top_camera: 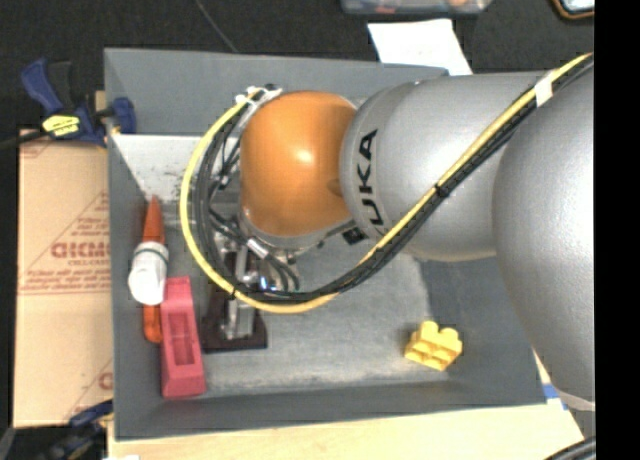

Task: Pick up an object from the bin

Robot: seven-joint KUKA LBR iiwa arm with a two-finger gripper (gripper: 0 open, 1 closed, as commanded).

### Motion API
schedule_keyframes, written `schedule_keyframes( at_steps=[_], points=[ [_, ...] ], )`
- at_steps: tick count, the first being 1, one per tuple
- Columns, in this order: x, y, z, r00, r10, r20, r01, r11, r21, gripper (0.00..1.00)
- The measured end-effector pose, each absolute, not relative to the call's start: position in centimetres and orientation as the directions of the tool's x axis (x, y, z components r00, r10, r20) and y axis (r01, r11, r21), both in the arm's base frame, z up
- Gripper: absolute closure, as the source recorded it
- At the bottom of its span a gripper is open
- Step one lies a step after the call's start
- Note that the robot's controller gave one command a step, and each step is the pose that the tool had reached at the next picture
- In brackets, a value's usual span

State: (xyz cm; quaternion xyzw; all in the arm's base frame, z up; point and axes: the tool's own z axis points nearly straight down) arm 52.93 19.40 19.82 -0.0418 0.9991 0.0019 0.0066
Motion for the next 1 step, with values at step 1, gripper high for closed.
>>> schedule_keyframes(
  at_steps=[1],
  points=[
    [52.34,19.19,19.33,-0.994,-0.104,-0.015,-0.104,0.995,0.004,0.0]
  ],
)
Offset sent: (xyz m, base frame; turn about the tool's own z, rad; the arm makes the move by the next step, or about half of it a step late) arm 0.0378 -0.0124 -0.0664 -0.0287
